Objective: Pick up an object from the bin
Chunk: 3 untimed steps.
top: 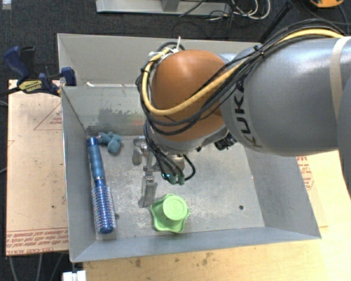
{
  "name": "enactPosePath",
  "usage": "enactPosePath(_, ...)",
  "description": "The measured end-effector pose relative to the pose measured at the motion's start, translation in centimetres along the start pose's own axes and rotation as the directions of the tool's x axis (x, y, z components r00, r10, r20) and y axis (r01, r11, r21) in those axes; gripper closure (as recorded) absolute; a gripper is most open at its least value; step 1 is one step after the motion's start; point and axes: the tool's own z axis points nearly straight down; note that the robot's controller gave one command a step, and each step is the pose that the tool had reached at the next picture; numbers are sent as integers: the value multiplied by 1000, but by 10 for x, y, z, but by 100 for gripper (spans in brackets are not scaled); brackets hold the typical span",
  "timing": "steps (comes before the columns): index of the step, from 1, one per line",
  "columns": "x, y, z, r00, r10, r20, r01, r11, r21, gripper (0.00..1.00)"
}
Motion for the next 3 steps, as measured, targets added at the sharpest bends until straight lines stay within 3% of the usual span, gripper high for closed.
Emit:
enactPosePath(1, 8, 55, 156, 912, -409, 19, 409, 912, 3, 0)
enactPosePath(2, 11, 60, 128, 813, -583, 10, 583, 813, 3, 0)
enactPosePath(3, 15, 55, 126, 621, -784, 10, 784, 621, 6, 0)
